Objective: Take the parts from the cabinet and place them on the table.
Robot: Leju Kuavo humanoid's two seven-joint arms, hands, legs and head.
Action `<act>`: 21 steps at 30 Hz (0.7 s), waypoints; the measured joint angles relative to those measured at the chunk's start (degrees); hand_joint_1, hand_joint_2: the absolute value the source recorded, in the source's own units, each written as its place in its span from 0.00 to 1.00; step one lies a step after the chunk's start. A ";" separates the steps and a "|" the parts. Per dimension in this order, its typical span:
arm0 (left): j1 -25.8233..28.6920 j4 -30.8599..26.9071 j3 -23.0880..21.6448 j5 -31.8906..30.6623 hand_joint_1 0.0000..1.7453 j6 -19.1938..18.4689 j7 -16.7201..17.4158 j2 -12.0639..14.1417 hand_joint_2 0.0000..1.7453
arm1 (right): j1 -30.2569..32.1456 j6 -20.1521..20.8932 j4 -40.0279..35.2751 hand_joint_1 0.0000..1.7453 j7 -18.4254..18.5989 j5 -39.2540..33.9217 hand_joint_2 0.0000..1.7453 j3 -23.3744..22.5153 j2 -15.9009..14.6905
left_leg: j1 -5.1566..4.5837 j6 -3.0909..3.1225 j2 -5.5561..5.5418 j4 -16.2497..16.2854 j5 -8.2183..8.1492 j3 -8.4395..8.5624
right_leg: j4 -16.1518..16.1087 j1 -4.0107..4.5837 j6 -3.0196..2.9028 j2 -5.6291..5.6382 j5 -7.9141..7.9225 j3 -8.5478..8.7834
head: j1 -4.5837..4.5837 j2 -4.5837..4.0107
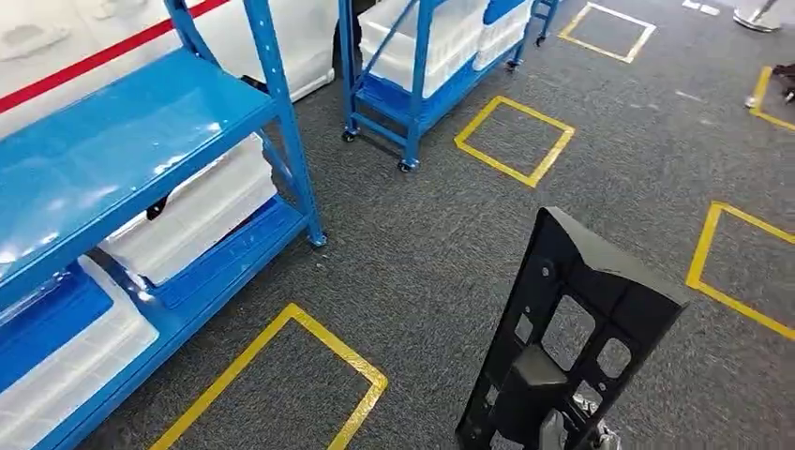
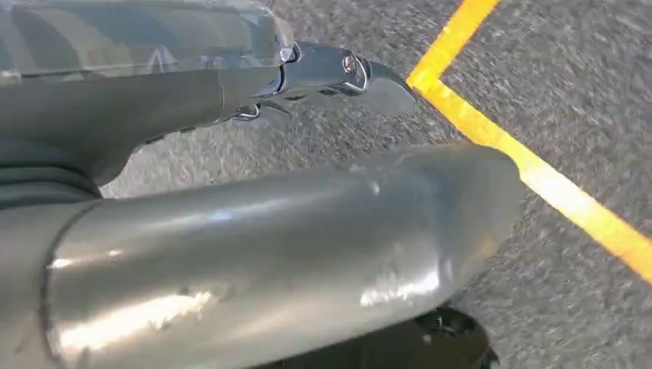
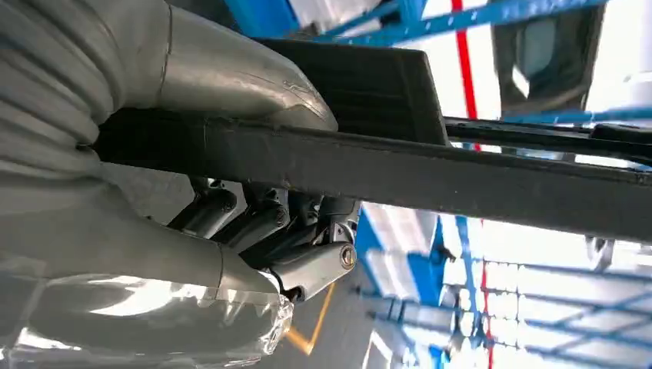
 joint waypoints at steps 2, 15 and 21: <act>-0.20 0.00 -0.35 -0.15 0.00 0.00 -0.02 -0.04 0.00 | 0.27 -0.09 -0.22 1.00 -0.04 0.00 1.00 -0.09 0.00 | -0.15 -0.15 1.30 -0.01 -0.21 0.42 | -10.81 0.36 -0.86 -2.49 4.15 6.58 | 0.00 0.00; 0.04 0.00 -0.90 -0.90 0.00 0.04 -0.42 -0.11 0.00 | 0.26 -0.77 -0.55 1.00 -0.13 0.09 1.00 -0.24 0.26 | 0.55 -2.66 -3.84 14.86 -6.27 -5.67 | -14.91 0.37 -3.33 3.35 4.93 7.94 | -0.31 0.00; 0.03 0.02 -0.92 -1.14 0.00 0.00 -0.70 -0.11 0.00 | -0.05 -0.70 -0.57 1.00 -0.13 0.13 1.00 -0.24 0.35 | 0.94 -2.15 -9.12 2.29 -0.84 -1.01 | -12.97 -0.20 -0.93 8.07 4.72 6.08 | -0.48 0.00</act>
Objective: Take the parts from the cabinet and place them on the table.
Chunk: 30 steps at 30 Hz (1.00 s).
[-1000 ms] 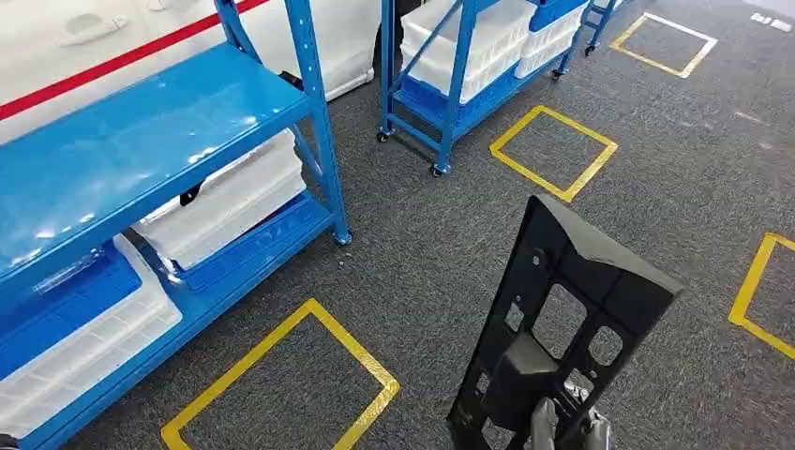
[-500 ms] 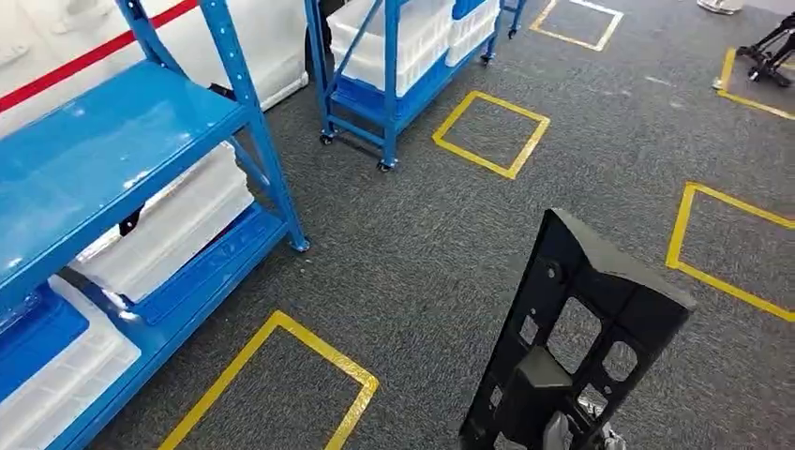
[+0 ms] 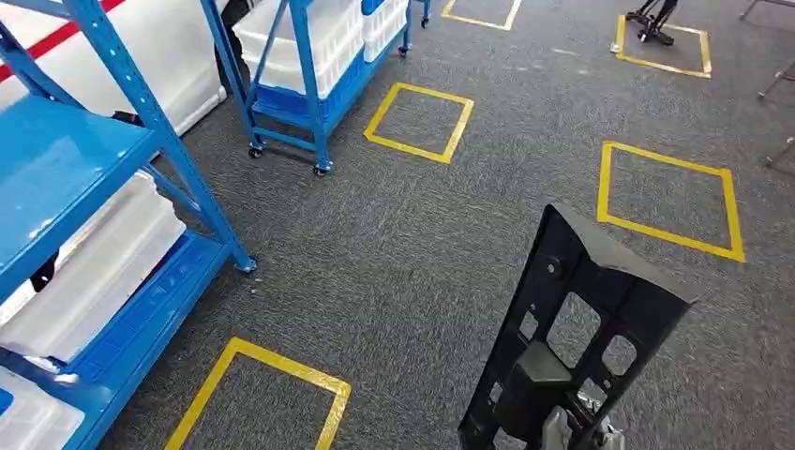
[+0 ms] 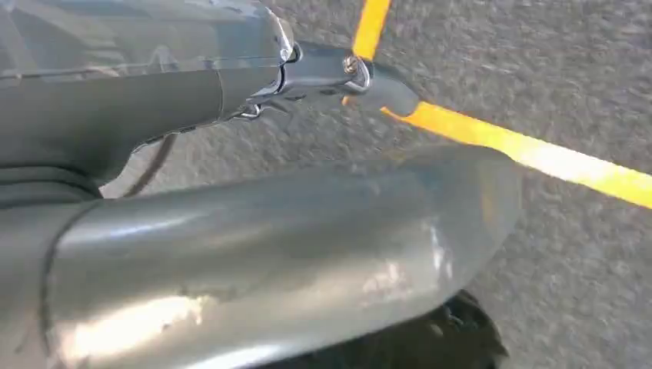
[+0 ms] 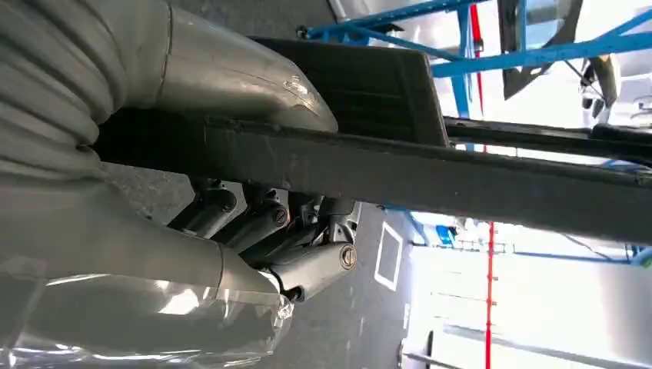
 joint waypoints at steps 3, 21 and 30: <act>-0.19 -0.02 -0.04 -0.02 0.00 0.04 -0.07 0.04 0.00 | 0.18 -0.02 0.00 1.00 -0.02 0.02 1.00 0.00 0.02 | 0.15 1.53 2.63 -1.07 1.00 0.34 | 1.12 0.12 0.82 -2.64 -0.42 -0.99 | 0.29 0.00; -0.25 -0.02 -0.02 -0.24 0.00 0.04 0.74 -0.13 0.00 | -1.89 -2.05 1.51 1.00 0.26 3.61 1.00 1.25 0.22 | -0.83 0.02 5.44 9.70 -6.05 -3.59 | -3.36 0.98 -2.67 -8.09 0.78 2.35 | 0.61 0.00; 0.05 -0.02 0.11 0.02 0.00 -0.20 0.81 0.13 0.00 | -2.39 -3.28 2.69 1.00 0.44 5.68 1.00 2.95 0.22 | 0.11 -0.32 1.28 0.17 0.47 -0.59 | 0.17 0.14 -0.13 -0.99 -0.42 0.51 | 0.57 0.00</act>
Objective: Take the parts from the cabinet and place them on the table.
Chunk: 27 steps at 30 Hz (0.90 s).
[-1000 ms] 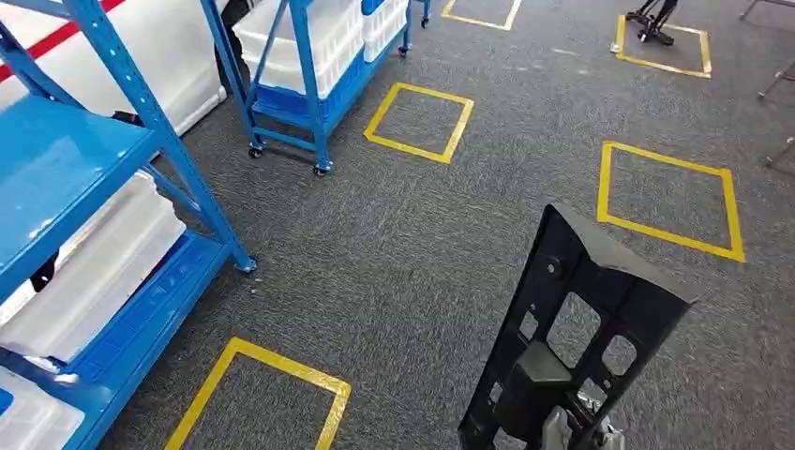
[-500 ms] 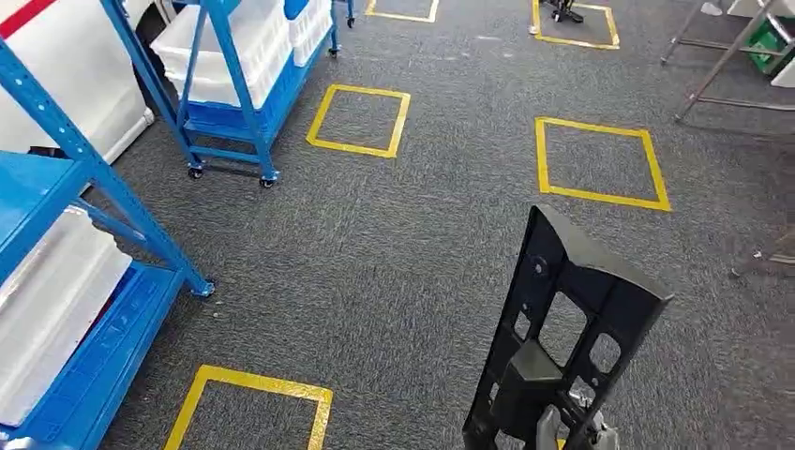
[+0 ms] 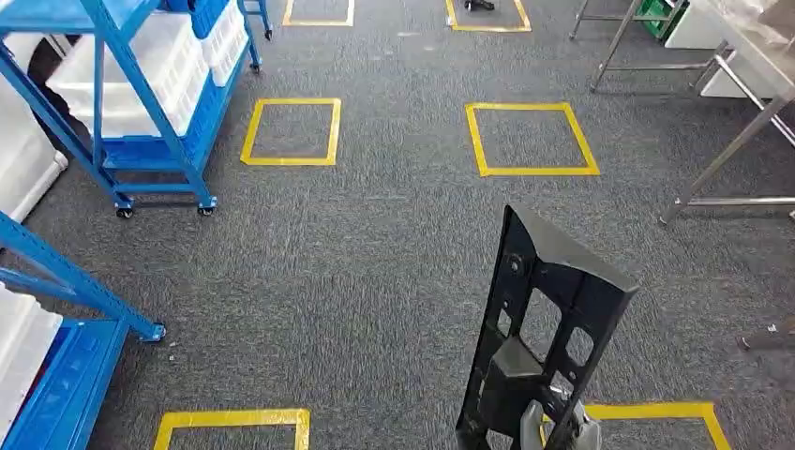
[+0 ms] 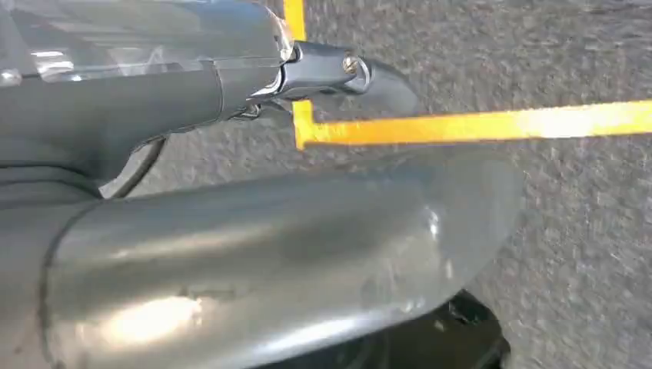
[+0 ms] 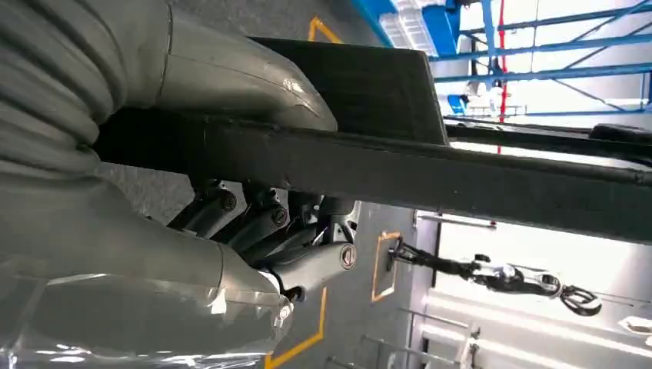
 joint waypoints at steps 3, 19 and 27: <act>-0.20 0.00 0.02 0.07 0.00 0.18 0.00 0.17 0.00 | 0.08 -0.11 0.17 1.00 -0.02 0.04 1.00 0.02 -0.02 | 0.08 1.51 2.22 -0.50 0.72 0.18 | 0.35 -0.34 0.72 -0.49 0.15 -0.54 | 0.00 0.00; -0.30 0.00 0.07 -0.11 0.00 0.00 -0.17 -0.07 0.00 | 0.27 0.13 -0.26 1.00 0.09 -0.48 1.00 0.13 0.00 | -1.17 0.36 8.48 -0.03 -1.55 1.72 | -2.57 1.84 -2.58 -9.53 0.79 1.19 | 0.52 0.02; 0.23 0.00 0.48 0.22 0.00 -0.04 -0.28 0.17 0.00 | -0.82 0.20 1.16 1.00 -0.07 1.01 1.00 0.76 0.00 | -0.33 -0.91 2.65 4.25 1.15 -2.68 | -1.15 1.01 -2.31 -1.91 0.15 1.39 | 0.33 0.00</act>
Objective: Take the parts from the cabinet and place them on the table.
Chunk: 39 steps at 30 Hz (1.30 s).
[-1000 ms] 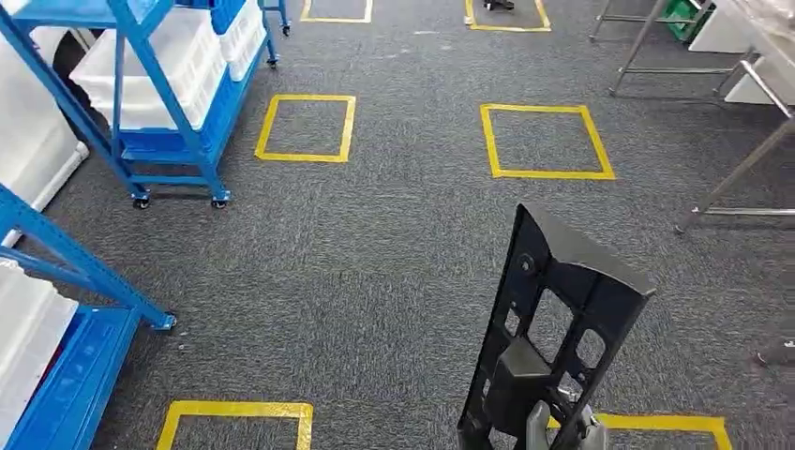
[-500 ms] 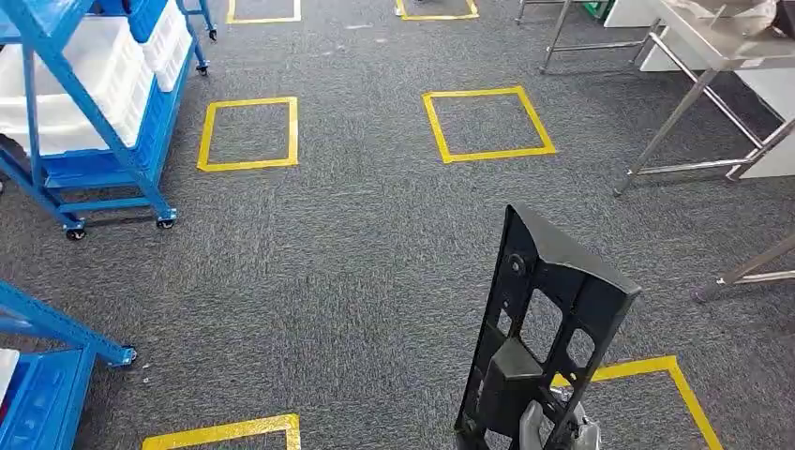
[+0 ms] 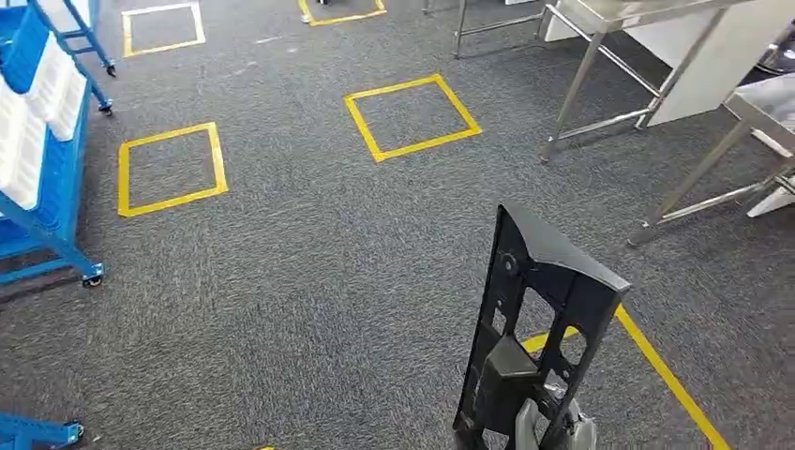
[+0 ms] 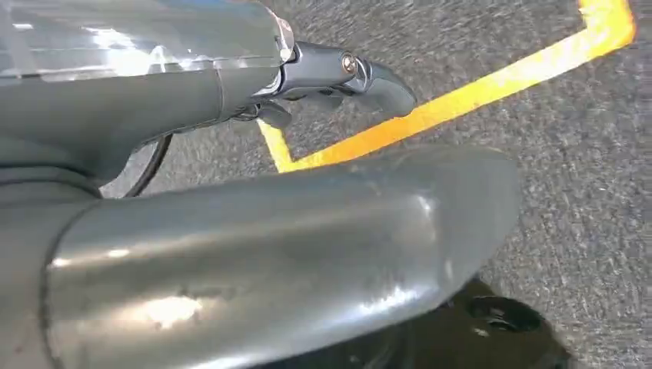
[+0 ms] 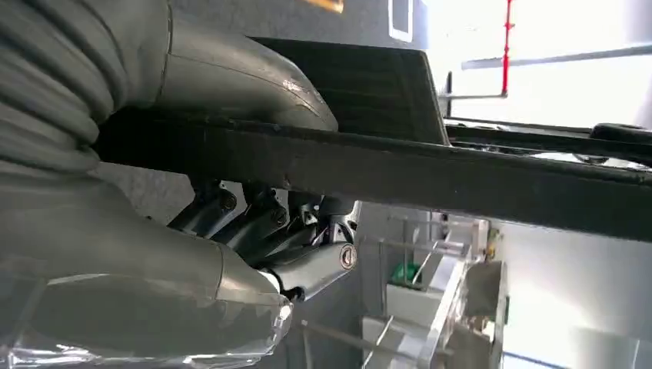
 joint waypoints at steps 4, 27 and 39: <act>-0.18 0.00 0.04 0.00 0.00 -0.07 -0.17 0.02 0.00 | -0.69 -0.02 0.77 1.00 -0.02 0.02 1.00 0.15 0.00 | -0.13 1.27 -3.05 -4.02 -0.39 1.46 | 1.21 -0.19 1.55 2.46 -0.51 -1.36 | -0.28 0.00; -0.22 -0.04 -0.02 -1.11 0.00 -0.81 -0.66 0.11 0.00 | -1.21 0.04 0.85 1.00 0.18 -0.22 1.00 0.00 0.02 | -0.11 0.29 1.49 11.56 -9.37 -3.62 | -1.15 -0.04 -0.54 -3.18 0.45 -0.11 | -0.04 0.02; -0.33 -0.07 0.00 -1.55 0.00 -1.55 -0.39 0.66 0.00 | -2.68 -0.35 1.77 1.00 0.66 2.01 1.00 0.81 -0.22 | 0.41 2.57 -0.44 -6.11 0.27 2.76 | 5.93 -0.38 3.07 -2.85 -3.55 -3.71 | 0.96 0.02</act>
